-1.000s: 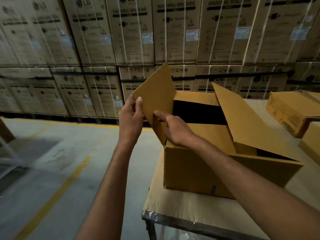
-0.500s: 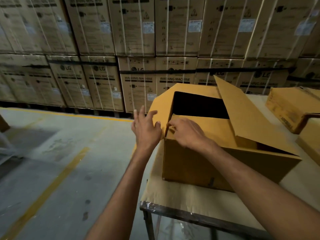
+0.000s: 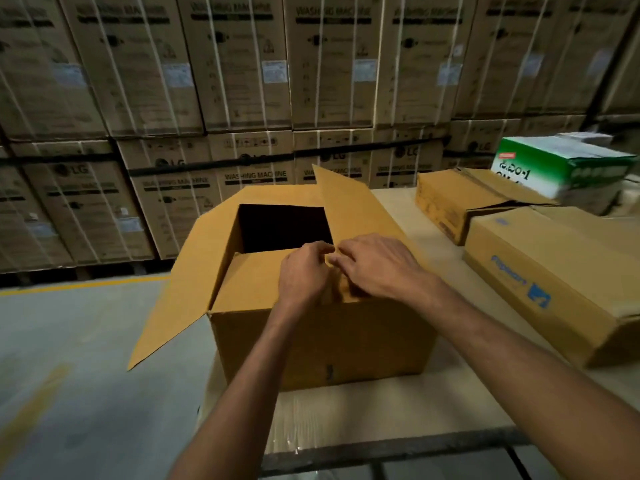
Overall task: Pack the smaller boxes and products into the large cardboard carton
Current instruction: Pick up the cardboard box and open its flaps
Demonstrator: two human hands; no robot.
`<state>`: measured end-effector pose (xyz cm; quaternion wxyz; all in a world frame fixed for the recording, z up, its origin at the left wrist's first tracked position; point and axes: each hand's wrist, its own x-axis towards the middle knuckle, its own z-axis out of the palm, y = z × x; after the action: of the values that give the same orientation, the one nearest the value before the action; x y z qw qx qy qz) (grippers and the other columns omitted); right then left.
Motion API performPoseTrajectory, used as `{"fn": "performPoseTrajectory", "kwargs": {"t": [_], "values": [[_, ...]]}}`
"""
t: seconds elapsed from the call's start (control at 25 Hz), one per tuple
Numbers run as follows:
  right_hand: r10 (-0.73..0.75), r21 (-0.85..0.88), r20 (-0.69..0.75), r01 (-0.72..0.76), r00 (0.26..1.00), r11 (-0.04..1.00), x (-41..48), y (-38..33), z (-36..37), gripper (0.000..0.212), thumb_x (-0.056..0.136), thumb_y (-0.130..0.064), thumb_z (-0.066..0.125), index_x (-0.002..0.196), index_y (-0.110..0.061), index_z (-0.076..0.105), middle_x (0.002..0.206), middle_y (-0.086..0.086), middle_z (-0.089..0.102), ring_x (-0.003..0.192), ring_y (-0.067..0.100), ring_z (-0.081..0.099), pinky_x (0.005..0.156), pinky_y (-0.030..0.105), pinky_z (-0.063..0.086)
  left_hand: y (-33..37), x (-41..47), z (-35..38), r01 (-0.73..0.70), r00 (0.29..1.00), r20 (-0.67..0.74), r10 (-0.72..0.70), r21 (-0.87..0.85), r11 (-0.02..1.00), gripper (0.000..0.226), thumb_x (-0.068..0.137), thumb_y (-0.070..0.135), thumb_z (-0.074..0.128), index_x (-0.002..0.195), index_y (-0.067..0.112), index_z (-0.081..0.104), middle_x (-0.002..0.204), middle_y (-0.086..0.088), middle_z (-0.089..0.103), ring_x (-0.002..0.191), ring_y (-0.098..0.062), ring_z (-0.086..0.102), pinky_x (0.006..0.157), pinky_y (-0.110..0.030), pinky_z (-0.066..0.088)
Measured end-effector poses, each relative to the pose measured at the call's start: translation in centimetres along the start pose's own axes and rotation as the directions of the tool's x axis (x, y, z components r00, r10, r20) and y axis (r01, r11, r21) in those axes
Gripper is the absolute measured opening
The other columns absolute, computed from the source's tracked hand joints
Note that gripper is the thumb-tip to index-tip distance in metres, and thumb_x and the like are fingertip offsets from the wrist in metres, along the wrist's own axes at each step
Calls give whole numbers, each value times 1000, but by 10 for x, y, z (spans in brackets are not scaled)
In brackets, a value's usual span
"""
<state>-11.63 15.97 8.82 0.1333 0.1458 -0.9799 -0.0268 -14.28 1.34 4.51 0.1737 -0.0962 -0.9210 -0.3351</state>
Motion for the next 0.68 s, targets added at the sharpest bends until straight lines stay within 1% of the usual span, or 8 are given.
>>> {"fn": "performPoseTrajectory", "kwargs": {"t": [0.16, 0.28, 0.36, 0.44, 0.52, 0.56, 0.64, 0.68], "values": [[-27, -6, -148, 26, 989, 1000, -5, 28, 0, 37, 104, -40, 49, 136, -24, 57, 127, 2, 67, 112, 22, 62, 90, 42, 56, 7, 6, 10, 75, 997, -28, -78, -107, 991, 46, 93, -3, 54, 131, 19, 68, 129, -2, 69, 101, -18, 68, 83, -41, 61], [-25, 169, 4, 24, 1000, 985, -12, 55, -18, 68, 96, -69, 47, 152, -30, 44, 147, -1, 56, 127, 20, 55, 101, 41, 48, 20, 13, 10, 12, 999, -47, -22, -200, 980, 52, 94, -11, 48, 132, 18, 68, 130, 0, 70, 117, -16, 65, 95, -31, 55], [-95, 177, 51, 85, 994, 981, -21, 63, -21, 76, 94, -71, 50, 157, -30, 36, 151, -3, 52, 128, 18, 53, 102, 39, 46, 32, 25, 10, -4, 998, -62, -14, -291, 957, 55, 93, -13, 45, 132, 17, 69, 129, -1, 71, 123, -14, 62, 103, -31, 52], [-76, 114, -195, 99, 978, 988, -25, 69, -15, 61, 103, -50, 52, 156, -23, 39, 145, 1, 58, 121, 20, 60, 94, 35, 51, 46, 34, 10, -44, 998, -67, 22, -348, 937, 57, 93, -13, 44, 136, 18, 66, 132, -2, 69, 127, -14, 60, 108, -34, 50], [69, 158, -505, 13, 861, 987, -27, 82, -12, 54, 104, -22, 56, 155, -14, 41, 135, 9, 64, 107, 23, 67, 81, 32, 58, 69, 36, 15, -142, 989, -23, 143, -355, 924, 58, 96, -10, 43, 144, 19, 58, 140, -2, 64, 133, -13, 54, 111, -31, 46], [168, 198, -604, -57, 779, 978, -28, 91, -11, 61, 101, -10, 59, 158, -11, 36, 138, 13, 62, 109, 25, 66, 80, 32, 59, 82, 36, 18, -200, 976, 11, 216, -331, 922, 56, 99, -6, 43, 147, 21, 55, 143, -2, 61, 135, -14, 52, 109, -30, 46], [312, 170, -670, -270, 674, 948, -36, 117, -5, 82, 91, 1, 62, 163, -10, 24, 161, 17, 37, 137, 31, 49, 102, 40, 52, 105, 37, 30, -313, 941, 52, 334, -235, 920, 49, 104, 3, 44, 147, 23, 54, 146, -1, 59, 135, -17, 52, 108, -34, 48], [336, 87, -650, -372, 682, 924, -43, 129, 0, 82, 89, -3, 61, 162, -11, 26, 168, 16, 25, 149, 35, 32, 114, 48, 41, 112, 37, 38, -356, 926, 64, 372, -177, 918, 46, 104, 5, 45, 146, 23, 56, 146, 0, 58, 135, -18, 51, 108, -38, 48]]}}
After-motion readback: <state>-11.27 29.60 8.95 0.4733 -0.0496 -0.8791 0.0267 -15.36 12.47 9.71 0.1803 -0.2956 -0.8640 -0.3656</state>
